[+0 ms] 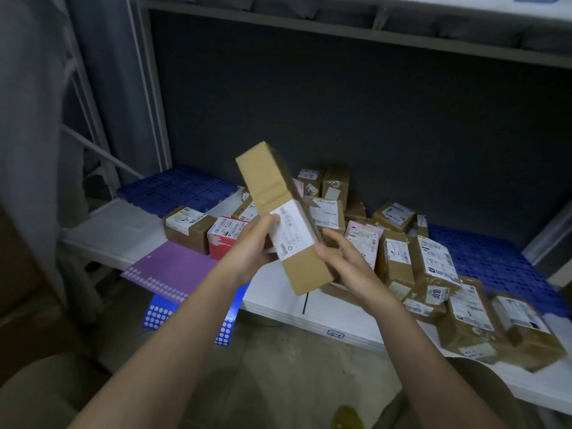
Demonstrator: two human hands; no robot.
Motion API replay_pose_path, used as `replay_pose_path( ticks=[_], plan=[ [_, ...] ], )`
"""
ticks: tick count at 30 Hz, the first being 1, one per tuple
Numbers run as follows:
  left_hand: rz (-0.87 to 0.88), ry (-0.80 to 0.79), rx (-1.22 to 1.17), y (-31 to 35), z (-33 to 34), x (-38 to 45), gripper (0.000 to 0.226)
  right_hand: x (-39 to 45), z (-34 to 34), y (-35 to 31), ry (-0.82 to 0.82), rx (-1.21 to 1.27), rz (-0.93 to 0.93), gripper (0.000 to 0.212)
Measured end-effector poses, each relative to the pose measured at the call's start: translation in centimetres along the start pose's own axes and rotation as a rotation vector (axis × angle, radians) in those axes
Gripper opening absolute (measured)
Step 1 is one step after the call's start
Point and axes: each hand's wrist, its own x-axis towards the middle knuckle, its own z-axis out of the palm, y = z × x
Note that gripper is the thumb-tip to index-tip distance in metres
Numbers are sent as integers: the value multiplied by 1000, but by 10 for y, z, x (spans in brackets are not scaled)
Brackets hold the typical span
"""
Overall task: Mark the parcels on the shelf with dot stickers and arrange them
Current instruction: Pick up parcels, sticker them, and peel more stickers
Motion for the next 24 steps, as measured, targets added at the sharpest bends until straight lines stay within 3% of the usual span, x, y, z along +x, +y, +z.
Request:
replay_pose_path(
  ticks=[4, 7, 9, 12, 16, 18, 20, 22, 24],
  plan=[
    [-22, 62, 4, -4, -1, 2, 15, 2, 10, 9, 81, -20, -148, 43],
    [-53, 88, -5, -9, -8, 5, 18, 5, 13, 15, 140, -124, -221, 52],
    [-58, 37, -38, -11, -11, 3, 30, 9, 15, 19, 176, -218, -242, 64],
    [-61, -17, 44, -13, -13, 3, 70, 13, 18, 25, 188, -289, -266, 73],
    [22, 183, 189, -14, -9, 4, 68, 10, 18, 26, 170, -322, -244, 64],
    [99, 178, 391, -16, -14, 5, 65, 5, 16, 21, 390, -516, -385, 55],
    [158, 122, 692, -19, -21, 4, 64, 2, 12, 11, 558, -764, -645, 51],
    [183, 47, 1003, -22, -27, 0, 71, 4, 6, 3, 482, -1015, -760, 64],
    [216, -11, 1329, -25, -29, -4, 72, 8, 2, 6, 282, -1253, -712, 76]
  ],
)
